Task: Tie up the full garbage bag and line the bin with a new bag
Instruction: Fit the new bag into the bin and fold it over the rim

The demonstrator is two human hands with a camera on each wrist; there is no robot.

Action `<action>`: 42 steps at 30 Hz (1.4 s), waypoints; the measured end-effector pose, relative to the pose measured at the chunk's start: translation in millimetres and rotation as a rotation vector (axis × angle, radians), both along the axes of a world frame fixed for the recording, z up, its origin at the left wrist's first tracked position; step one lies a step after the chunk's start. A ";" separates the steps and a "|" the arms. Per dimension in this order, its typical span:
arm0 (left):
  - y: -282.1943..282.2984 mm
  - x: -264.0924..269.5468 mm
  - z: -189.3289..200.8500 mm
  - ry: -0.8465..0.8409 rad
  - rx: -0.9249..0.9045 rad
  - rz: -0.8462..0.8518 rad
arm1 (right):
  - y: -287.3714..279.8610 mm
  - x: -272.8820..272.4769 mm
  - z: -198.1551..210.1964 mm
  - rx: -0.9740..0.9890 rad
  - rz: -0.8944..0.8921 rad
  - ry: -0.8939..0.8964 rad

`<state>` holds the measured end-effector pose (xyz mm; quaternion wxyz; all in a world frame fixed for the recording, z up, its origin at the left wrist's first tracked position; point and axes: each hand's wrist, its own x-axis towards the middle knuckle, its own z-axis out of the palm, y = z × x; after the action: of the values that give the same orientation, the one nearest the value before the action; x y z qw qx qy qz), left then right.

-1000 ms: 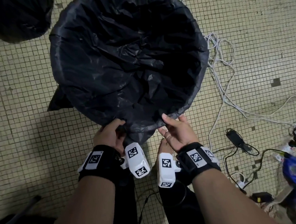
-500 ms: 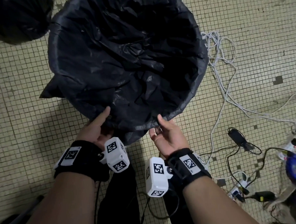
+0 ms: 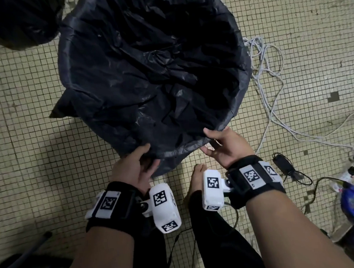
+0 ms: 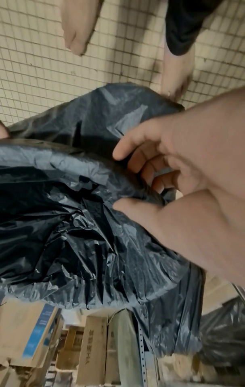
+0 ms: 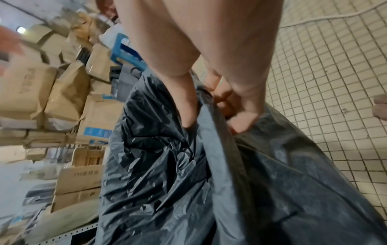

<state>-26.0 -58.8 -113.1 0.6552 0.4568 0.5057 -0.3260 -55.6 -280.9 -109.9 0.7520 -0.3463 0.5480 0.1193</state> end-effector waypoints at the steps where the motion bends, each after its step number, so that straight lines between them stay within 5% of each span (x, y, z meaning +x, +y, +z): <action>1: -2.5 -2.2 -3.0 -0.018 0.033 0.016 | -2.6 -0.6 -1.6 0.016 0.032 -0.008; 7: -6.2 9.3 -7.7 0.020 0.106 0.148 | -1.0 -1.5 -7.0 0.034 -0.043 -0.075; 20: 9.4 35.8 -8.9 0.030 0.228 0.067 | 24.7 -14.5 -7.2 -0.033 -0.093 -0.091; 31: 28.4 49.2 -12.2 -0.011 0.376 0.025 | 63.7 -1.4 -18.9 -0.428 -0.054 0.099; 38: 38.8 72.0 -11.0 0.058 0.321 -0.105 | 77.2 8.8 -21.1 -0.404 -0.148 0.199; 42: 43.6 74.6 -4.8 0.033 0.204 -0.124 | 61.8 8.3 -6.5 -0.138 -0.079 0.199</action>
<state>48.6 -15.2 -117.9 0.5757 0.5460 0.5176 -0.3202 -47.3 -219.0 -116.4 0.6724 -0.3621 0.6399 0.0853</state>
